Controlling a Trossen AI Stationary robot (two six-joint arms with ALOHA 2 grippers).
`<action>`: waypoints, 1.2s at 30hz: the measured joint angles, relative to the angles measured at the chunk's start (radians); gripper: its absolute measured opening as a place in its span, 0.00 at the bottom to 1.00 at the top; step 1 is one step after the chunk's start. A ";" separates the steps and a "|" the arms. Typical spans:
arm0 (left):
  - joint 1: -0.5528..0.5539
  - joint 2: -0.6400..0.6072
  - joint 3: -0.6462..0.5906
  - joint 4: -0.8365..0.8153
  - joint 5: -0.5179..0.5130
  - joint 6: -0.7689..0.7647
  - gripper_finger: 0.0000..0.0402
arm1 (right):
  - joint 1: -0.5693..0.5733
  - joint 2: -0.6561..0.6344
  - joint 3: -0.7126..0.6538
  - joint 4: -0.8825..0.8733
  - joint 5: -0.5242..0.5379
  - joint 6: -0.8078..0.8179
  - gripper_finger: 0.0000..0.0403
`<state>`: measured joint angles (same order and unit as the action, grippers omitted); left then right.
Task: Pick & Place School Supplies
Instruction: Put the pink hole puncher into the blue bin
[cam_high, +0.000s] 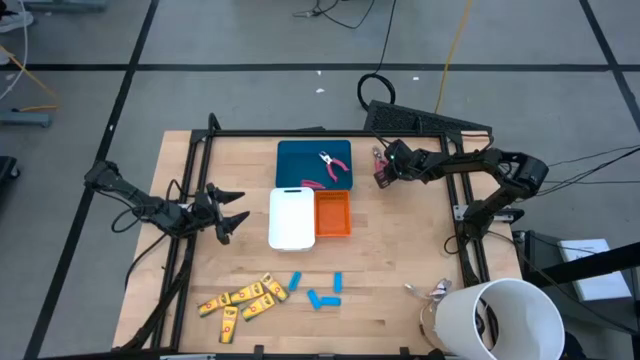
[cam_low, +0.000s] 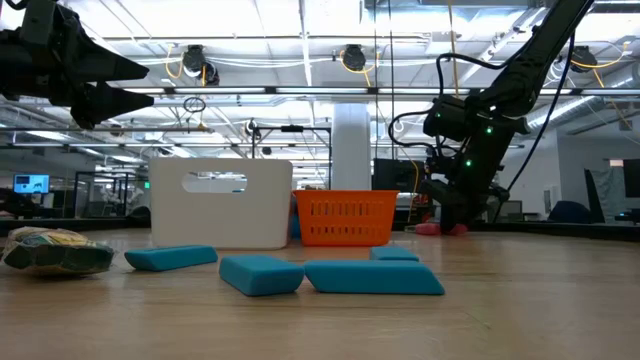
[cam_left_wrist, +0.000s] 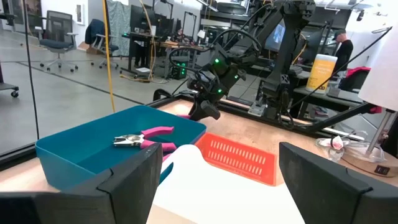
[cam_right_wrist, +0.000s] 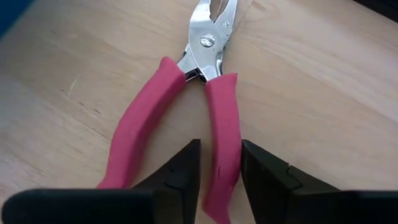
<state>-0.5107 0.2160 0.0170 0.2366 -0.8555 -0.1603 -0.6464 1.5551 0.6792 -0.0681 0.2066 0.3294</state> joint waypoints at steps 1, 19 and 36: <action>0.000 0.000 0.000 0.000 0.000 0.000 0.81 | 0.000 0.000 0.000 0.000 0.000 0.000 0.24; 0.000 0.000 0.000 0.000 0.000 0.000 0.81 | 0.000 0.003 -0.003 0.083 -0.008 -0.003 0.13; 0.000 0.000 0.000 0.000 0.000 0.000 0.81 | 0.001 0.003 -0.002 0.293 -0.081 -0.009 0.13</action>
<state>-0.5108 0.2157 0.0170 0.2367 -0.8555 -0.1600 -0.6456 1.5578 0.6773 0.2250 0.1253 0.3206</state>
